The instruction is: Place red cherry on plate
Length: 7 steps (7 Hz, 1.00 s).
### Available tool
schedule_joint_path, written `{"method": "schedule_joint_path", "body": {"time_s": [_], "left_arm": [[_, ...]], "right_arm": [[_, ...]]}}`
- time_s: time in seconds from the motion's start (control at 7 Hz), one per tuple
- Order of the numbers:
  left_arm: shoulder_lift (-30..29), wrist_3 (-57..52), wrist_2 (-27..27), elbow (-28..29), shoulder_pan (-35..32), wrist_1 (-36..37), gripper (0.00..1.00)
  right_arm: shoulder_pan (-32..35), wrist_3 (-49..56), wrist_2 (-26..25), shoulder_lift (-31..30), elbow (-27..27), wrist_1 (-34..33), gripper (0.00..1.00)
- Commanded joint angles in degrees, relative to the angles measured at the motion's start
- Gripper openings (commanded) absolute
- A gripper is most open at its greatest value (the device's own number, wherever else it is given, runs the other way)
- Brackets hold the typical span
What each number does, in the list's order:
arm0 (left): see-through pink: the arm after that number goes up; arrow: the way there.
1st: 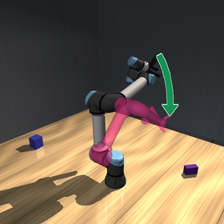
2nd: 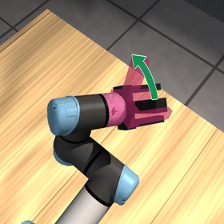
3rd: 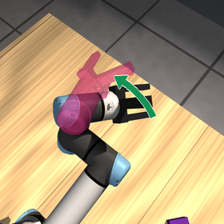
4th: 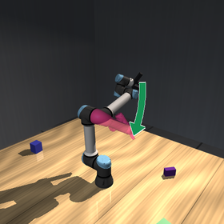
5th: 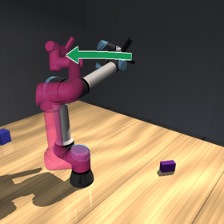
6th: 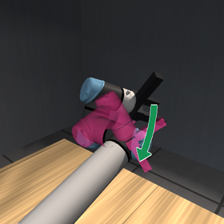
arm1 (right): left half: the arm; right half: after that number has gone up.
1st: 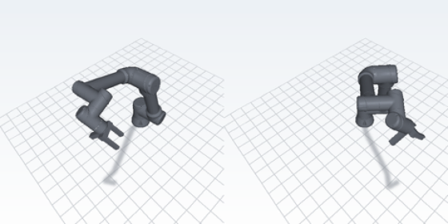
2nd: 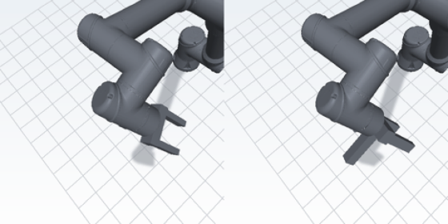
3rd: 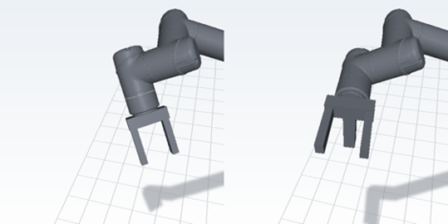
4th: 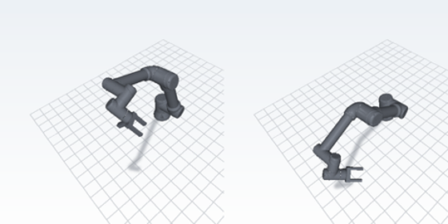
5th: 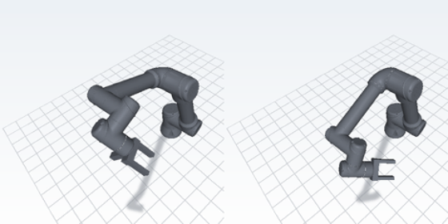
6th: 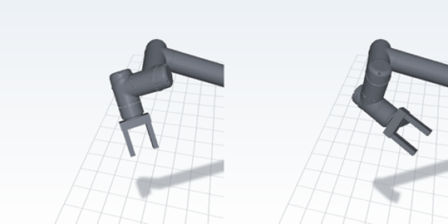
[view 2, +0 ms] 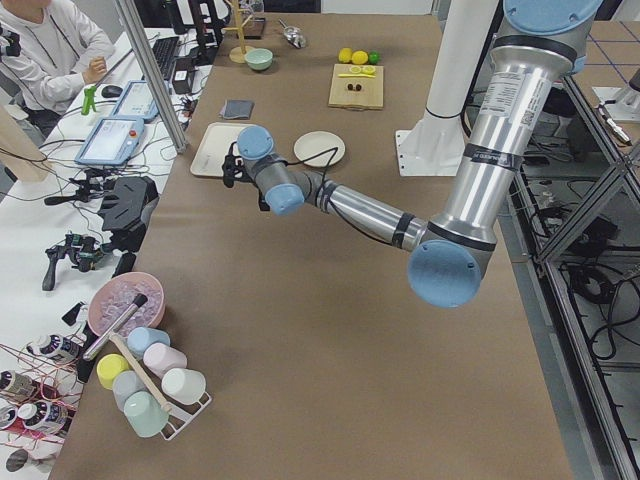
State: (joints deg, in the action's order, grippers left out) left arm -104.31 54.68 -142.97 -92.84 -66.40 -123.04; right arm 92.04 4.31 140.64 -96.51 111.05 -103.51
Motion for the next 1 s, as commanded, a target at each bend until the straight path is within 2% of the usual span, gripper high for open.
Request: {"method": "schedule_joint_path", "body": {"time_s": [0.0,0.43,0.71,0.86], "left_arm": [[3.4,-6.2,-3.1,4.0,-6.6,-0.1,0.98],[3.3,-14.7,-3.5,7.8,-8.7,-0.1,0.98],[3.5,-15.0,-3.9,7.3,-10.0,-0.4,0.98],[4.0,-16.8,-5.8,7.3,-10.6,-0.4,0.98]], "right_arm": [[0.1,-0.3,1.8,-3.7,5.8,1.3,1.00],[-4.6,-8.3,2.8,-1.9,8.5,5.4,1.00],[-10.5,-15.8,1.7,-0.4,12.2,5.5,0.99],[-12.7,-18.2,1.7,-0.2,14.3,5.5,0.99]]}}
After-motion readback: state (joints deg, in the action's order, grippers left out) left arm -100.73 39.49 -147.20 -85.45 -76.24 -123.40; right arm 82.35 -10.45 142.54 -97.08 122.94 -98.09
